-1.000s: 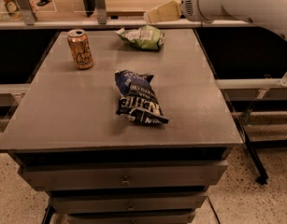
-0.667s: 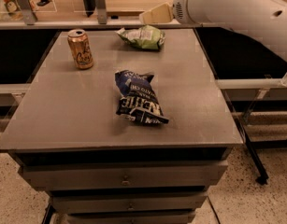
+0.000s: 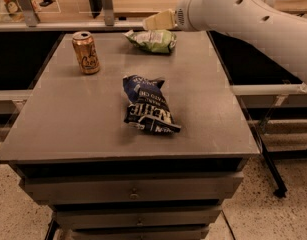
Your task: Pick green jalapeno chip bag
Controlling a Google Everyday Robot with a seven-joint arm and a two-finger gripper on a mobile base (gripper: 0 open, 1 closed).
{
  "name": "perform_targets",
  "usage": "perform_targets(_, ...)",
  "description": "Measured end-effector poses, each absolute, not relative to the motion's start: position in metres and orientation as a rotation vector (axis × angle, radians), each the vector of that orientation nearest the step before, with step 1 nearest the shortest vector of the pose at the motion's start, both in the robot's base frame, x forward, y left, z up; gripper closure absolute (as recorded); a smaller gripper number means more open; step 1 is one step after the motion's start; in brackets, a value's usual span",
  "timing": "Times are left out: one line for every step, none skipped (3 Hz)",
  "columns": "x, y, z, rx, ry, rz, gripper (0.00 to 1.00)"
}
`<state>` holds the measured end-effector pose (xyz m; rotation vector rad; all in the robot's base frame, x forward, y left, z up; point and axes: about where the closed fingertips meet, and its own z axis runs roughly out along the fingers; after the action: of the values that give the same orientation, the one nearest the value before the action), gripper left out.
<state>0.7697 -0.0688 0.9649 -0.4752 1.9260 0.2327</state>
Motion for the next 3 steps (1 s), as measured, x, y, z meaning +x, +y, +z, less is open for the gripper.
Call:
perform_targets(0.79,-0.059,0.942,-0.501,1.944,0.315,0.0)
perform_targets(0.809,-0.055,0.925,-0.556,1.951,0.342,0.0)
perform_targets(0.825,-0.053,0.91,-0.599,1.949,0.381,0.0)
